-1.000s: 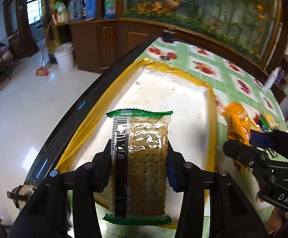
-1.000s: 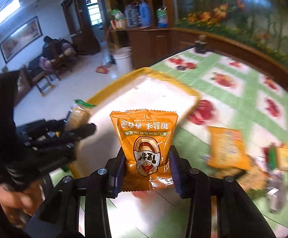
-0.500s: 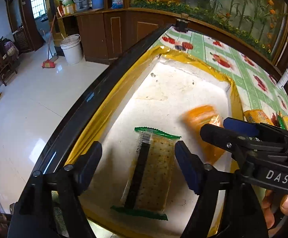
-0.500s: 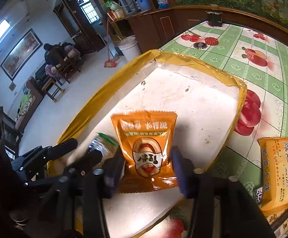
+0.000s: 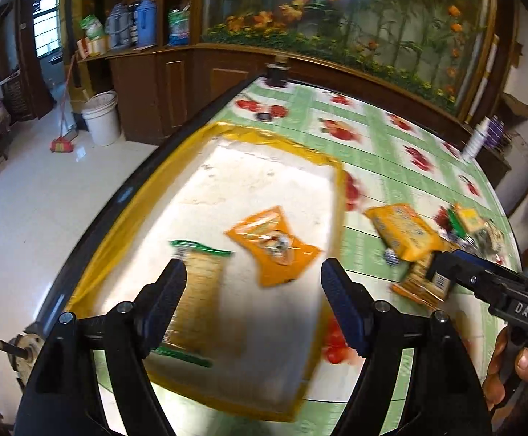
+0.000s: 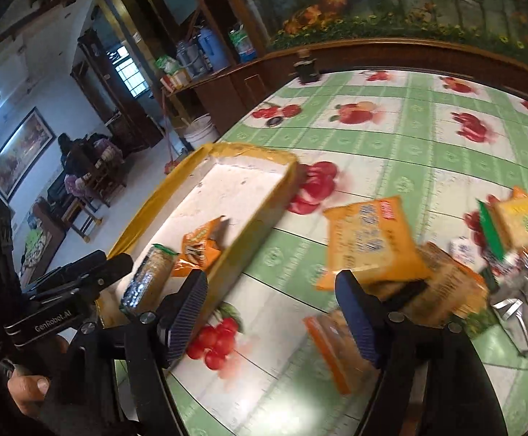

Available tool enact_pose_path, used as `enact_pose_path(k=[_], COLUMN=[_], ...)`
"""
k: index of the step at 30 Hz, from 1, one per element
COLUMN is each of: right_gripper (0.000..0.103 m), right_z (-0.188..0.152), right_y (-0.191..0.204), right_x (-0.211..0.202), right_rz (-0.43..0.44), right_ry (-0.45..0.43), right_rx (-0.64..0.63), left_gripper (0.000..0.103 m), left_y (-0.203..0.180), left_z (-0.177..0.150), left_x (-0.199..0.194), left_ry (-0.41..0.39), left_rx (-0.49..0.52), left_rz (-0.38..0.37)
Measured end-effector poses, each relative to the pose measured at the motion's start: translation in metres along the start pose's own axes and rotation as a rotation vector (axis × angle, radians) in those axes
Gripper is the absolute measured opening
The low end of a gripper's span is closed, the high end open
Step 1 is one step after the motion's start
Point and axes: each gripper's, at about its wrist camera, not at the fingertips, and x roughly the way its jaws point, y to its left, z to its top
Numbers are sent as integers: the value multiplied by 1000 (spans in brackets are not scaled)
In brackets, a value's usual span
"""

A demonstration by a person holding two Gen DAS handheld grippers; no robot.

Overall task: Organize snacks
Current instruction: 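Grasp the brown barcoded biscuit pack with the left tool while the right tool grasps the silver foil bag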

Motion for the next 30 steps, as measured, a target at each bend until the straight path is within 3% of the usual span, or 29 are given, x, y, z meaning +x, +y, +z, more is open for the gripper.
enact_pose_path(k=[6,12,20,30], right_gripper=[75,75,75,75], right_z=[-29,-54,-68,-65], right_y=[-68,-104,-128,-157], right_x=[-43,-69,-80,-82], right_rz=[-107,-172,-197,-190], right_ry=[-34,-50,-58,-45], right_rx=[142,193,213,216], left_gripper=[77,77,77,77], left_y=[-60,-108,-148,-185], left_z=[-11,-27,-24,-16], left_x=[3,10,37,70], left_ry=[36,82,146,197], left_rx=[113,199,268,352], left_rz=[-86,-154,-234,-250])
